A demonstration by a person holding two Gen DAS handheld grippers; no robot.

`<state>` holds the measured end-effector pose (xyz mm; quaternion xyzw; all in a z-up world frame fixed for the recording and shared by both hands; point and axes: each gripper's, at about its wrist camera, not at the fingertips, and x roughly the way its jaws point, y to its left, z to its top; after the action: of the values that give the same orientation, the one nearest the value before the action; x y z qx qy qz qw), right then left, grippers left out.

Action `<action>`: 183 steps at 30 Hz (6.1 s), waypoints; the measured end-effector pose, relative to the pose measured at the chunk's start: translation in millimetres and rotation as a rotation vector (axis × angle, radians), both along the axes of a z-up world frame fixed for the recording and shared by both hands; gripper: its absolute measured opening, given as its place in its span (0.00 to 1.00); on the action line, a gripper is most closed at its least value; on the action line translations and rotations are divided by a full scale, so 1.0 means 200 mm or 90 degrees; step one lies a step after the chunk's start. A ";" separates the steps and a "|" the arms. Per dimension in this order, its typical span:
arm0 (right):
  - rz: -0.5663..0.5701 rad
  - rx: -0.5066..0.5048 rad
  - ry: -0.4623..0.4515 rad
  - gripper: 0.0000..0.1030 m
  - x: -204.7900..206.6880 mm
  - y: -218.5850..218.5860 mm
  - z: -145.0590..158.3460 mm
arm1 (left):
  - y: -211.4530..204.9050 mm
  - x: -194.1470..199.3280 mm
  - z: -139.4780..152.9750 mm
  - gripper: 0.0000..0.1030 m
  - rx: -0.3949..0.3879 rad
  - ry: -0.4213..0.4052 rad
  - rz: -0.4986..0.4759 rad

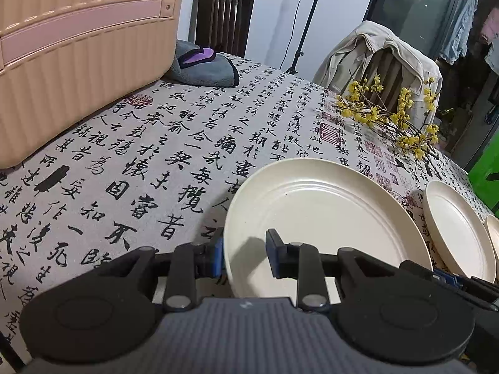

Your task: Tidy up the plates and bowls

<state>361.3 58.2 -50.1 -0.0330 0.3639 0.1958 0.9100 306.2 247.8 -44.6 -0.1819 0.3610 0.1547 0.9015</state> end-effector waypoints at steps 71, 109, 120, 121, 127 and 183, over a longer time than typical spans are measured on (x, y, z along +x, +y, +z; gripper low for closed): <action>0.030 0.078 -0.205 0.18 -0.76 -0.31 0.49 | -0.33 -0.77 0.60 0.27 0.111 -0.165 -0.019; -0.019 0.106 -0.256 0.18 -1.31 -0.78 0.60 | -0.77 -1.26 0.73 0.27 0.138 -0.216 -0.066; -0.040 0.111 -0.267 0.18 -1.45 -0.91 0.60 | -0.89 -1.38 0.74 0.27 0.146 -0.230 -0.085; -0.042 0.111 -0.266 0.18 -1.46 -0.92 0.60 | -0.91 -1.39 0.74 0.27 0.145 -0.230 -0.087; -0.056 0.111 -0.265 0.18 -1.51 -1.00 0.58 | -0.97 -1.42 0.72 0.27 0.144 -0.231 -0.101; -0.174 0.091 -0.239 0.18 -1.64 -1.52 0.37 | -1.46 -1.38 0.52 0.27 0.133 -0.208 -0.234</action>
<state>32.9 -245.2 23.0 0.0453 0.1746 0.0866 0.9798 29.9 -44.4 59.0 -0.0417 0.2198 -0.0064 0.9746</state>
